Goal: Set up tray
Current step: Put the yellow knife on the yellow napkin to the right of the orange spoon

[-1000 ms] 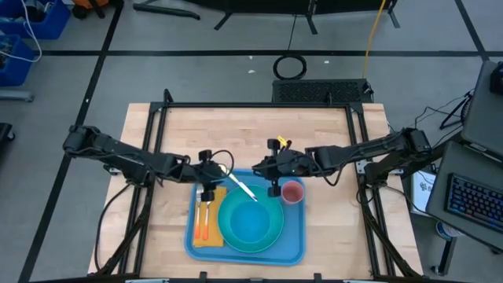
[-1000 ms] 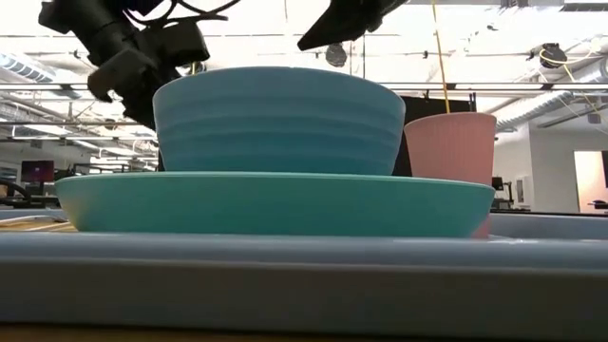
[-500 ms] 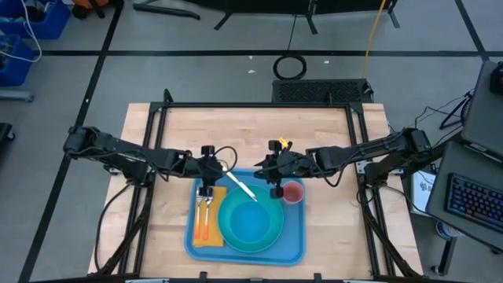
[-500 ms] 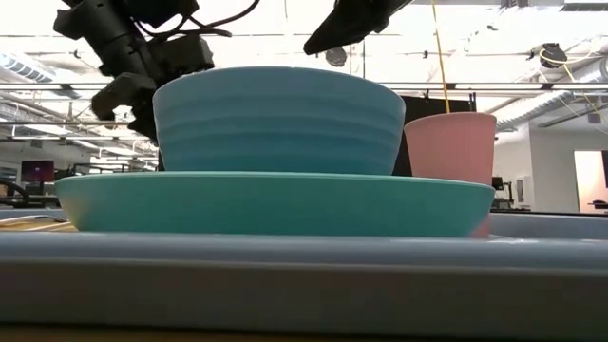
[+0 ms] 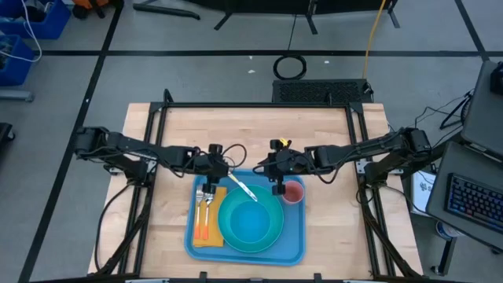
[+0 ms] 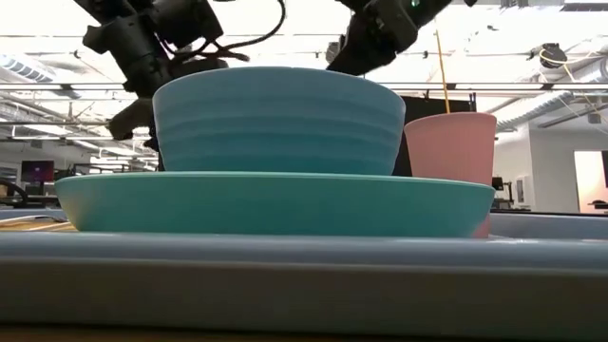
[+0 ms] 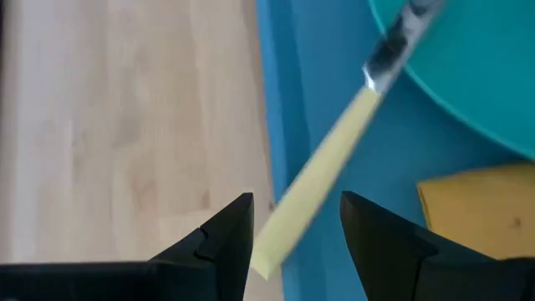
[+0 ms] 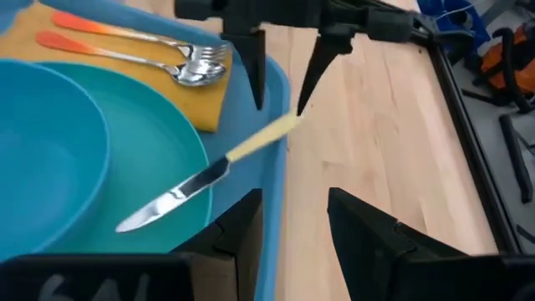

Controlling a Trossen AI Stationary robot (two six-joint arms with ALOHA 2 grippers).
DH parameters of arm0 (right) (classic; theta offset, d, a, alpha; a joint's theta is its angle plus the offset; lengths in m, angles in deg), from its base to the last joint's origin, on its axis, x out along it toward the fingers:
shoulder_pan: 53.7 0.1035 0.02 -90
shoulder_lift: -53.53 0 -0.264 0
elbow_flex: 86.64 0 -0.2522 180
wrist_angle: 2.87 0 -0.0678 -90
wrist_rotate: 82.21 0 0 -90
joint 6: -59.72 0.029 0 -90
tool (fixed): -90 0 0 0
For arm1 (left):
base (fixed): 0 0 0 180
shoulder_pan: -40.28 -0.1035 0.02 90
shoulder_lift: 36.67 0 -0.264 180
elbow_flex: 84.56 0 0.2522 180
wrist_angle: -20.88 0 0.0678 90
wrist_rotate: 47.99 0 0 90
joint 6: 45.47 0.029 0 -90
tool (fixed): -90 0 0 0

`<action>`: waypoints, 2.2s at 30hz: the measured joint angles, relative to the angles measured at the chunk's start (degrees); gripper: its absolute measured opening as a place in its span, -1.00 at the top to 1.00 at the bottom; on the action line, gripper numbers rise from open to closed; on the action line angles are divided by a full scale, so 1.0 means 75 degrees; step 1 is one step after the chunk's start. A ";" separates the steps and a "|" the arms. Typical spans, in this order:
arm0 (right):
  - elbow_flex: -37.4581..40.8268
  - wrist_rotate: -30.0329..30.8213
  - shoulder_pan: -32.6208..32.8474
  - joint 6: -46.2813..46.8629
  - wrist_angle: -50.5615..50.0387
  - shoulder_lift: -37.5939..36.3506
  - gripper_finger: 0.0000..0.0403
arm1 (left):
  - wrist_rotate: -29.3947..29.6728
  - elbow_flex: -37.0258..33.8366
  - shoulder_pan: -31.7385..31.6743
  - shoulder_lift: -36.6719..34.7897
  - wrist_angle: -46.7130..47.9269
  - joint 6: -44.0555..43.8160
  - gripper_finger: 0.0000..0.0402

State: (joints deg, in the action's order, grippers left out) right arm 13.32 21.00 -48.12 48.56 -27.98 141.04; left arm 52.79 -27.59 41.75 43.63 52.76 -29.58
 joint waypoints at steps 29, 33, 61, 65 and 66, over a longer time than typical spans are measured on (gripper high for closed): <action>0.0474 -0.0600 -0.0349 -0.0027 0.0468 0.0003 0.38 | -0.0755 0.0687 -0.0037 0.1155 0.0489 0.0732 0.08; 0.0474 -0.0600 -0.0349 -0.0012 0.0482 0.0003 0.38 | -0.0845 0.0687 -0.0137 0.1157 0.0480 0.0729 0.08; 0.0471 -0.0585 -0.0352 -0.0044 0.0708 0.0003 0.38 | -0.1378 0.0955 -0.0486 0.1840 0.0471 0.0634 0.66; 0.0474 -0.0585 -0.0352 -0.0010 0.0704 0.0003 0.38 | -0.1340 0.0955 -0.0486 0.1840 0.0582 0.0847 0.94; 0.0505 -0.0585 -0.0352 -0.0009 0.0772 0.0003 0.38 | -0.1256 0.0955 -0.0486 0.1840 0.0603 0.0744 0.92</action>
State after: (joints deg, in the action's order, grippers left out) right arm 17.11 16.61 -50.76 48.49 -22.19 141.06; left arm 43.38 -20.43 38.10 57.44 57.29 -24.00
